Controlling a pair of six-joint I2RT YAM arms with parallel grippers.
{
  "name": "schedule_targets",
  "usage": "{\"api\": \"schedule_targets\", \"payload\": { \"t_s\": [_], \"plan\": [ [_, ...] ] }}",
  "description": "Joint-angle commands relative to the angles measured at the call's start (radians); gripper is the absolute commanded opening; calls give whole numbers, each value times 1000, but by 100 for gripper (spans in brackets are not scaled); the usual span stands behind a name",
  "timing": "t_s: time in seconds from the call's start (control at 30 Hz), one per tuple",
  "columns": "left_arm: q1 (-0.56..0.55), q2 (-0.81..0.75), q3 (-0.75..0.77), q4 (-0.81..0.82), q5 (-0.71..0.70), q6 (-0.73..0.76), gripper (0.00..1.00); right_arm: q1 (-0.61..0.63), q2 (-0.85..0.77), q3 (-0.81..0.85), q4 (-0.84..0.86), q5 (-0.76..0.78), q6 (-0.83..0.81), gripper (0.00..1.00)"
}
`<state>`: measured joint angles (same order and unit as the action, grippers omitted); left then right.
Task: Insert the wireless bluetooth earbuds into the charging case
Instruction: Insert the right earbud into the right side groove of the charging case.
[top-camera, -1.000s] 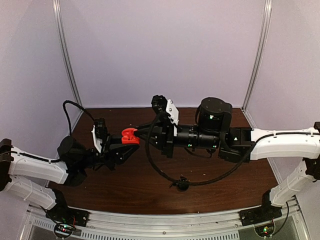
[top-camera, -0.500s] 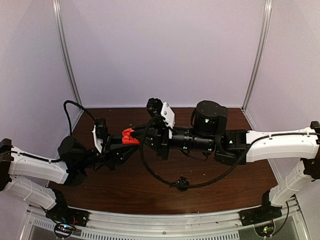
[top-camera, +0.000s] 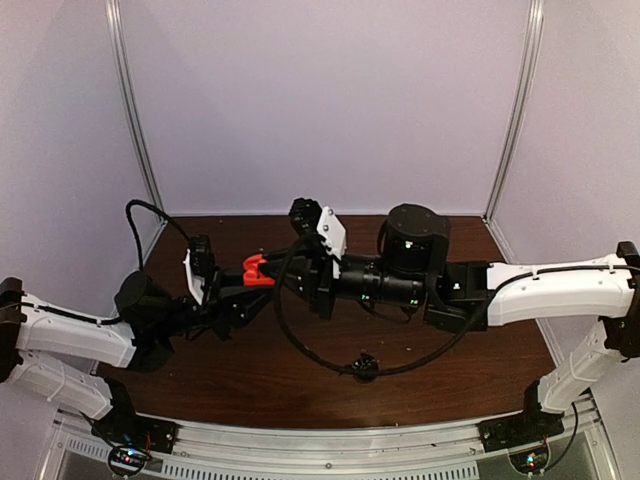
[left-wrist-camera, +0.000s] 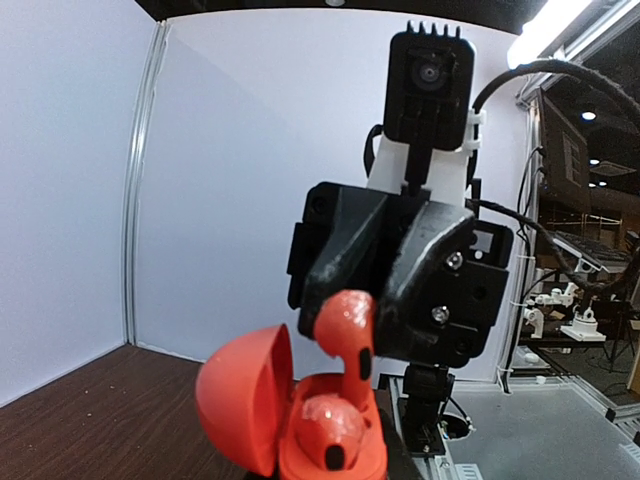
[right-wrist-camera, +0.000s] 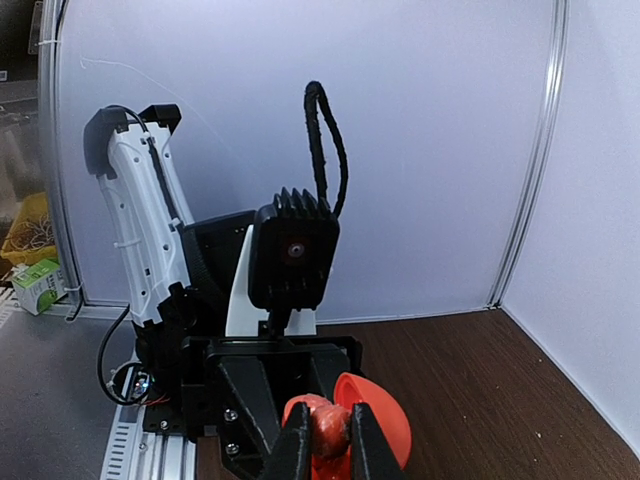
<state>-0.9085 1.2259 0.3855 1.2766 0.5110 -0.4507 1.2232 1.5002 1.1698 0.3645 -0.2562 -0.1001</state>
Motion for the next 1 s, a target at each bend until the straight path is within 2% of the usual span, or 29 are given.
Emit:
{"api": "schedule_targets", "payload": {
  "t_s": [0.0, 0.47, 0.67, 0.97],
  "plan": [
    [8, -26, 21, 35, -24, 17, 0, 6, 3, -10, 19, 15, 18, 11],
    [8, -31, 23, 29, -28, 23, 0, 6, -32, -45, -1, 48, 15, 21],
    [8, -32, 20, 15, -28, 26, 0, 6, -36, -33, -9, 32, 8, 33],
    [8, -46, 14, -27, -30, 48, 0, 6, -103, -13, -61, -39, -24, 44]
  ]
}}
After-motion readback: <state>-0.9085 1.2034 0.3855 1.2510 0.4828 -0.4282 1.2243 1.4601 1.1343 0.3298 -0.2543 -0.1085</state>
